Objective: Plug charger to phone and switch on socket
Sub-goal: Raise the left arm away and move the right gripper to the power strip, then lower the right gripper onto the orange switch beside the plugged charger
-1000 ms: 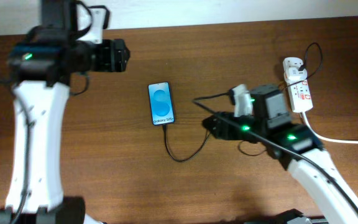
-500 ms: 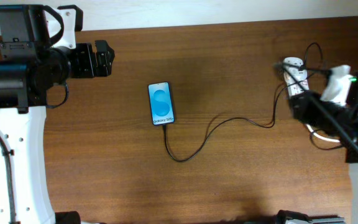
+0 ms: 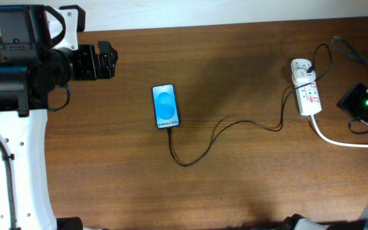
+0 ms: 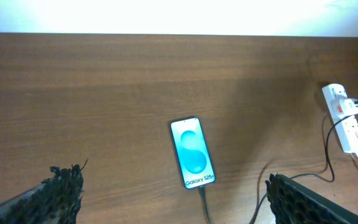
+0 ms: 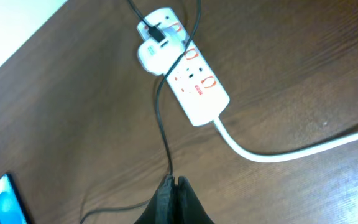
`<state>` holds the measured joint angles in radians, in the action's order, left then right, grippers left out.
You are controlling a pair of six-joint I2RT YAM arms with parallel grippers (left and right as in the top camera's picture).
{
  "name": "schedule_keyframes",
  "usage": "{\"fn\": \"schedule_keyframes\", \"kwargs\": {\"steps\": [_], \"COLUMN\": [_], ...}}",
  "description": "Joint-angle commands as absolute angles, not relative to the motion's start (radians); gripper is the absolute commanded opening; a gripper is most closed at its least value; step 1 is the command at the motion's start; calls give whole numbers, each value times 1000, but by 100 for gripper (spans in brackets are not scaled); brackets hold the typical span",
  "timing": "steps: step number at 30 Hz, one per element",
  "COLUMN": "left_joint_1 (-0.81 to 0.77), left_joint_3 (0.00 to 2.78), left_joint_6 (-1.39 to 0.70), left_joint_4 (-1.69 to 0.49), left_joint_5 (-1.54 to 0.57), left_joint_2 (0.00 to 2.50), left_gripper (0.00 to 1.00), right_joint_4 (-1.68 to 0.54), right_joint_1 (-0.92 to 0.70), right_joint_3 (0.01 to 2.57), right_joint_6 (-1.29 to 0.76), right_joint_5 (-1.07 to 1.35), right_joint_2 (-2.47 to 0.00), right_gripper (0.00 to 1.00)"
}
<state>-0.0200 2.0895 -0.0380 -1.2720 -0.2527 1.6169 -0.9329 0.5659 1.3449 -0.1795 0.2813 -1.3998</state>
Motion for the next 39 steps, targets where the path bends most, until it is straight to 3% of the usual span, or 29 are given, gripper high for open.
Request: {"fn": "schedule_keyframes", "kwargs": {"steps": [1, 12, 21, 39], "left_joint_1": [-17, -17, -17, -17], "left_joint_3": [2102, 2102, 2102, 2102], "left_joint_6": [-37, -37, -37, -37], "left_joint_4": [-1271, -1271, -1271, -1271], "left_joint_5": [-246, -245, -246, -246], "left_joint_2": [1611, 1611, 1611, 1611], "left_gripper": [99, 99, 99, 99], "right_joint_4": [-864, -608, -635, -578], "right_joint_1": [612, 648, 645, 531], "right_joint_3": [1360, 1382, 1585, 1592], "right_joint_6": [-165, -333, -378, -515], "right_joint_5": [362, 465, 464, 406], "right_joint_2": [-1474, -1729, -1936, -2138], "right_gripper": [4, 4, 4, 4]}}
